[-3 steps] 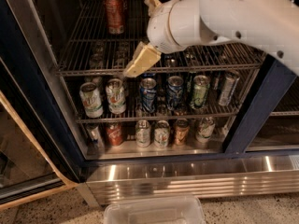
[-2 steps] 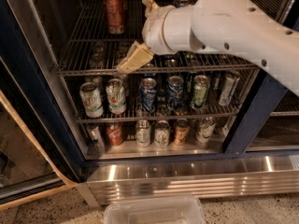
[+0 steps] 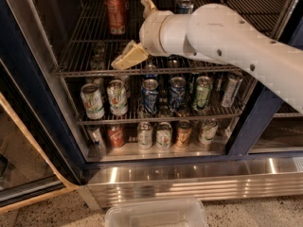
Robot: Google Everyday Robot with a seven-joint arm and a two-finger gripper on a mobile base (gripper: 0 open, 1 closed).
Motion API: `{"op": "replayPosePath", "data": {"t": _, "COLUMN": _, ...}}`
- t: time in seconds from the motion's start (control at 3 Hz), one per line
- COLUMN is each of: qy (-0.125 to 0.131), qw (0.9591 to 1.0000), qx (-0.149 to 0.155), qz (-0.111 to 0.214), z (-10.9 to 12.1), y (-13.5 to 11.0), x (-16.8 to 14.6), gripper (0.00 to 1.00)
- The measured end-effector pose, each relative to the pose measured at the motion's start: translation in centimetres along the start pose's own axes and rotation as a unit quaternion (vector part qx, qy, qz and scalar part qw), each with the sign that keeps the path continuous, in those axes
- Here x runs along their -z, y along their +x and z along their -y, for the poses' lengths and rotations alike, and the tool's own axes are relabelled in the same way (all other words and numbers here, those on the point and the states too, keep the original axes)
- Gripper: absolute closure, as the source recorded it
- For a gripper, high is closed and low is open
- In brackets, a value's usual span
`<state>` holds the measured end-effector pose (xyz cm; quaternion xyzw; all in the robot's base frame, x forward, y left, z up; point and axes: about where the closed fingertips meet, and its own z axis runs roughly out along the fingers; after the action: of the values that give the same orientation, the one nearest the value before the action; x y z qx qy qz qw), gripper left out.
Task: Pick coke can from top shelf of fridge
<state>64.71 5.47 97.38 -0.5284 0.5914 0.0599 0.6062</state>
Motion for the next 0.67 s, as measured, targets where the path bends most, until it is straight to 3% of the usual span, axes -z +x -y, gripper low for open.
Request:
{"op": "replayPosePath", "data": {"t": 0.33, "qy": 0.011, "qw": 0.9998, "qx": -0.005, "qz": 0.014, "z": 0.3, "y": -0.5, "x": -0.4, "gripper": 0.0}}
{"op": "replayPosePath", "data": {"t": 0.67, "qy": 0.037, "qw": 0.9975, "qx": -0.022, "qz": 0.055, "z": 1.8, "y": -2.2, "x": -0.7, "gripper": 0.0}}
